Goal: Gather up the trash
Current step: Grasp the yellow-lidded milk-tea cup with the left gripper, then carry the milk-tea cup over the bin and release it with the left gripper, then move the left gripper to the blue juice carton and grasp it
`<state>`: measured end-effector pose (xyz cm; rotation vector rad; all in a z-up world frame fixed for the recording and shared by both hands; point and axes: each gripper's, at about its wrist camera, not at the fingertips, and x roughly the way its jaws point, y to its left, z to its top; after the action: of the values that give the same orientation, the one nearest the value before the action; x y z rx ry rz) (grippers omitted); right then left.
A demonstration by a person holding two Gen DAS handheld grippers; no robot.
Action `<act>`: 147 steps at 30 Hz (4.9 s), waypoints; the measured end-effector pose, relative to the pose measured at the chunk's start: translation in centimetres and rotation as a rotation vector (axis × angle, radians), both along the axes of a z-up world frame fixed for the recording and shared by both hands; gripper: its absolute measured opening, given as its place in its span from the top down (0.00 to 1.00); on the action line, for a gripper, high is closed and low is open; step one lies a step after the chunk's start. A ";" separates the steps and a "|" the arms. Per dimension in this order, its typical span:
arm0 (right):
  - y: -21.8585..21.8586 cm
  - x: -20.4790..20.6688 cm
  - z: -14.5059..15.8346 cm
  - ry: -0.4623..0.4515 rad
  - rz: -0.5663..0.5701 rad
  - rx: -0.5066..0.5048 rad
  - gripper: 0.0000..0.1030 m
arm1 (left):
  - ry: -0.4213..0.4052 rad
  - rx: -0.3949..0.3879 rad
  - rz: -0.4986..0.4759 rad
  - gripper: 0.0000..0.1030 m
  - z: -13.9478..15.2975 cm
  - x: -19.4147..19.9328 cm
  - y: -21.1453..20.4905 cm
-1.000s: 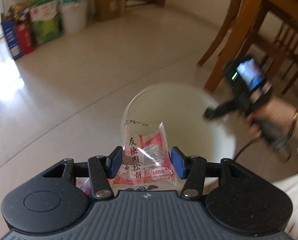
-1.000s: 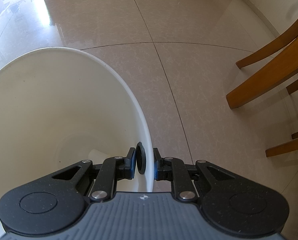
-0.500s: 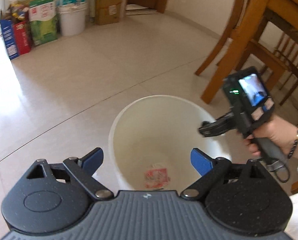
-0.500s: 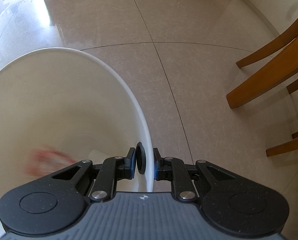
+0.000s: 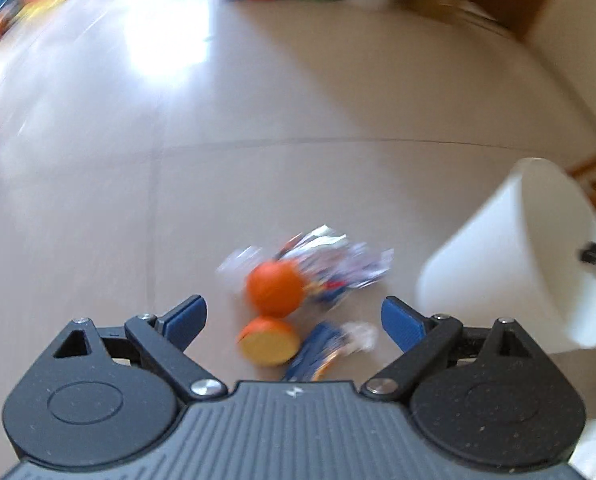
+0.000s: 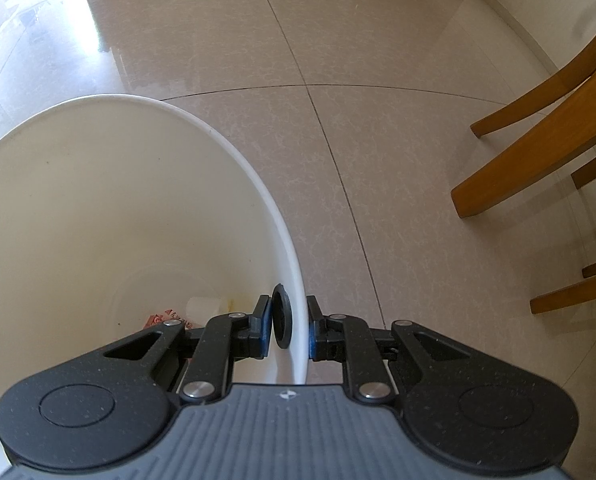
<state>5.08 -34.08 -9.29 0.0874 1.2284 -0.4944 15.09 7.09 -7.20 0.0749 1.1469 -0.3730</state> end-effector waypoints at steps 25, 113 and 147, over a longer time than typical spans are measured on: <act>1.2 0.6 -0.2 0.013 -0.004 -0.032 0.80 | 0.155 0.054 0.828 0.10 -20.7 -3.0 22.9; 0.9 0.2 -0.5 0.006 -0.001 -0.034 0.79 | 0.012 -0.158 -0.647 0.31 4.9 -4.8 -26.0; 0.8 0.2 -0.5 0.006 0.000 -0.032 0.79 | -0.184 -0.102 -0.553 0.03 2.9 -3.3 -16.4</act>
<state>5.28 -33.27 -9.81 0.0586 1.2255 -0.5149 11.75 -9.30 -4.28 0.3337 0.9106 -0.8951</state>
